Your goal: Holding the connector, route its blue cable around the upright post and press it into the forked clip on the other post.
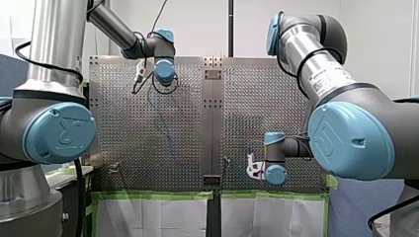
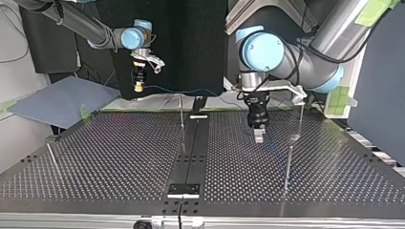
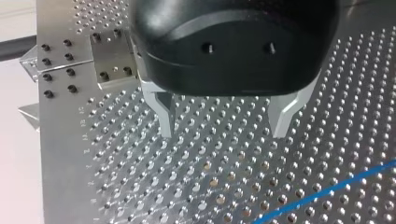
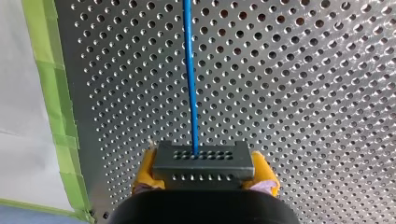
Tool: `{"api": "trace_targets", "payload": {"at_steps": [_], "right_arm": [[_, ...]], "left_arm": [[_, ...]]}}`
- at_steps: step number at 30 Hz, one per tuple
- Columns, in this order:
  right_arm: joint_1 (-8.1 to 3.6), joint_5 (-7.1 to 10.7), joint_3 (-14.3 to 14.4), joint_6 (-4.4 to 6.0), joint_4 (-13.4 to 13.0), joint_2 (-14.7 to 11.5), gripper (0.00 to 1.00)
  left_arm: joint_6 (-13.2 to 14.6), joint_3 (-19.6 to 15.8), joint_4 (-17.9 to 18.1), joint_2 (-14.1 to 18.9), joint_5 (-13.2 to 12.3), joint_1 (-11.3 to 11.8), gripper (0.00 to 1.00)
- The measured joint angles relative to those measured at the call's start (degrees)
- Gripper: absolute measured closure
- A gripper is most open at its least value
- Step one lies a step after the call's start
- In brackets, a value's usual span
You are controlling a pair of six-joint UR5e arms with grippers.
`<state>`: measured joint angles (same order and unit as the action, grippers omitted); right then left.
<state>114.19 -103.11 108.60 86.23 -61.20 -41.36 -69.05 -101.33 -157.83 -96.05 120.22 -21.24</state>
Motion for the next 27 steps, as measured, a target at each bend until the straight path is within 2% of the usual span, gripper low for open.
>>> {"api": "trace_targets", "payload": {"at_steps": [3,11,14,20,27], "right_arm": [[-0.02,0.01,0.0,0.00,0.0,0.0,0.71],[0.10,0.01,0.0,-0.02,0.1,0.0,0.71],[0.17,0.01,0.0,-0.06,0.2,0.0,0.71],[0.39,0.01,0.0,-0.04,0.1,0.0,0.71],[0.41,0.01,0.0,0.00,0.1,0.0,0.71]], "left_arm": [[1.5,-0.1,1.5,0.0,0.2,0.0,0.01],[5.5,-0.2,5.5,-0.3,-1.6,-0.1,0.01],[6.8,-0.2,6.9,-1.0,-1.5,-0.2,0.01],[9.8,-0.2,9.8,-3.5,0.9,-0.5,0.01],[12.7,-0.5,13.1,-4.3,4.2,-0.9,0.01]]}}
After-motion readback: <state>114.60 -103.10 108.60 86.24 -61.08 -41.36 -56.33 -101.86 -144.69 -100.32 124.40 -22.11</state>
